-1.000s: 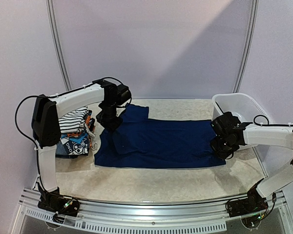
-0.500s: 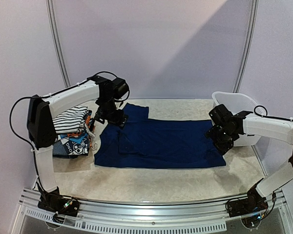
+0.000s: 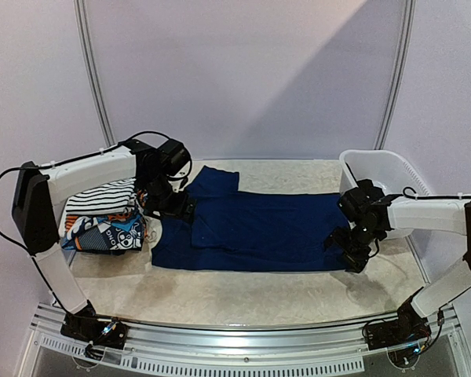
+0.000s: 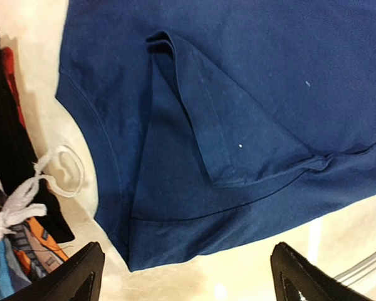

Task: Fold and stack the mixed laundry pile
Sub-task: Move the bin to the corner of the board.

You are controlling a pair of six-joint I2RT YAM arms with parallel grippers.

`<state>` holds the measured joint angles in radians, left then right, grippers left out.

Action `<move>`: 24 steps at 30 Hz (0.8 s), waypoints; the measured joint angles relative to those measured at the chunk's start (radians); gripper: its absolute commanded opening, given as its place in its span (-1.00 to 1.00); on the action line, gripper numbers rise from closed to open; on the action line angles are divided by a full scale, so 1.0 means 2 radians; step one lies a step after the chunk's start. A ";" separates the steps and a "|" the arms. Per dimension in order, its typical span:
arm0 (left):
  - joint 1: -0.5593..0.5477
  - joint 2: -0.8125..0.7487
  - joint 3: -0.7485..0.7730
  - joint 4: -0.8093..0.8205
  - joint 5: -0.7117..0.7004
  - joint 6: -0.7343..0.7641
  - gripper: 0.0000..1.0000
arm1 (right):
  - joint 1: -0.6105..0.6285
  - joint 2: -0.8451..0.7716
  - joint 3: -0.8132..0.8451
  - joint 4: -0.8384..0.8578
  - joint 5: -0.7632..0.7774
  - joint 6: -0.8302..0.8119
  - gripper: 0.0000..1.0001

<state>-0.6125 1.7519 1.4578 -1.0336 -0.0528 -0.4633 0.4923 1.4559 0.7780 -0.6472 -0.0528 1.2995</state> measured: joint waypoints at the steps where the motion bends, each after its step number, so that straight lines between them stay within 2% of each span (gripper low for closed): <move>1: 0.000 0.000 -0.003 0.002 0.003 -0.001 0.86 | 0.004 0.000 0.000 0.004 -0.007 -0.007 0.78; 5: 0.000 0.000 -0.004 0.014 0.012 -0.002 0.84 | 0.030 -0.001 0.013 -0.003 -0.019 -0.034 0.77; 9: 0.000 0.000 -0.004 0.023 0.015 -0.001 0.81 | 0.057 -0.024 0.029 -0.031 -0.007 -0.053 0.67; 13: 0.000 -0.002 -0.005 0.030 0.025 0.002 0.79 | 0.072 -0.093 0.033 -0.092 0.052 -0.064 0.59; 17: -0.001 -0.003 -0.013 0.042 0.034 0.003 0.77 | 0.070 -0.200 0.033 -0.172 0.145 -0.055 0.57; 20: -0.004 -0.003 -0.016 0.048 0.039 0.004 0.76 | 0.046 -0.239 0.033 -0.215 0.188 -0.051 0.53; 24: -0.009 -0.003 -0.015 0.056 0.045 0.007 0.74 | -0.043 -0.231 0.033 -0.226 0.208 -0.079 0.35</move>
<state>-0.6304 1.7466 1.4273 -0.9211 0.0372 -0.4496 0.4068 0.9932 0.8440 -1.1000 0.3626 1.1412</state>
